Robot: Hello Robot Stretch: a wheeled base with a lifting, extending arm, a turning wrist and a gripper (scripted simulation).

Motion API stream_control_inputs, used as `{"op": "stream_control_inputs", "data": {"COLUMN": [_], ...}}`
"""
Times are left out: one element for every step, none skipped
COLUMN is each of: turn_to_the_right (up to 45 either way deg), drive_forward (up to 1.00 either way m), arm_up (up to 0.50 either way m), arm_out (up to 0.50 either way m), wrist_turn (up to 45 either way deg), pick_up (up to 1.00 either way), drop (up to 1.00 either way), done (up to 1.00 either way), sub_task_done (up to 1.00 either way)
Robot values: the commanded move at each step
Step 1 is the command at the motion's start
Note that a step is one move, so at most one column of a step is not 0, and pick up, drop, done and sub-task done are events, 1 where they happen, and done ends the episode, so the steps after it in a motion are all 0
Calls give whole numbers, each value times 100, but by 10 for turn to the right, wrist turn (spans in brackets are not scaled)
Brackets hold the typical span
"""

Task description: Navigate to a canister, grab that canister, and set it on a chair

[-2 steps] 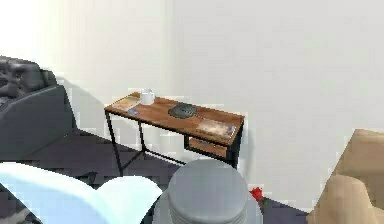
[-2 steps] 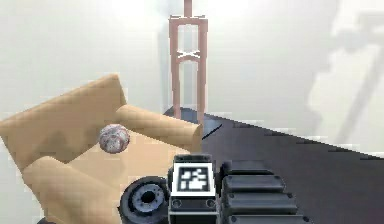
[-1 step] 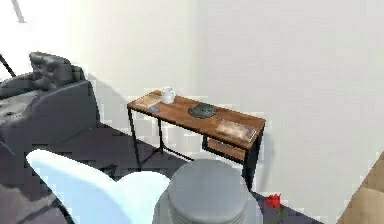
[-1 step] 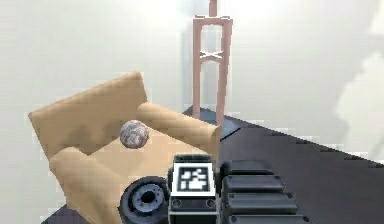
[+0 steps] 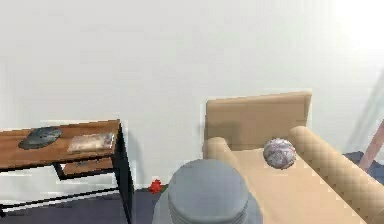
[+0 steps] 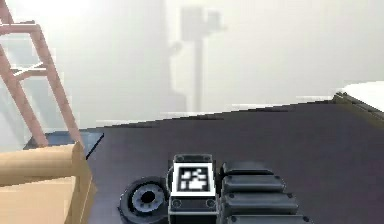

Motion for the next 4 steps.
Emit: {"op": "stream_control_inputs", "data": {"turn_to_the_right": [450,180,-450,-450], "drive_forward": [0,0,0,0], "arm_up": [0,0,0,0], "arm_out": [0,0,0,0], "wrist_turn": [0,0,0,0], "pick_up": [0,0,0,0], "drop": [0,0,0,0], "done": [0,0,0,0], "sub_task_done": [0,0,0,0]}}
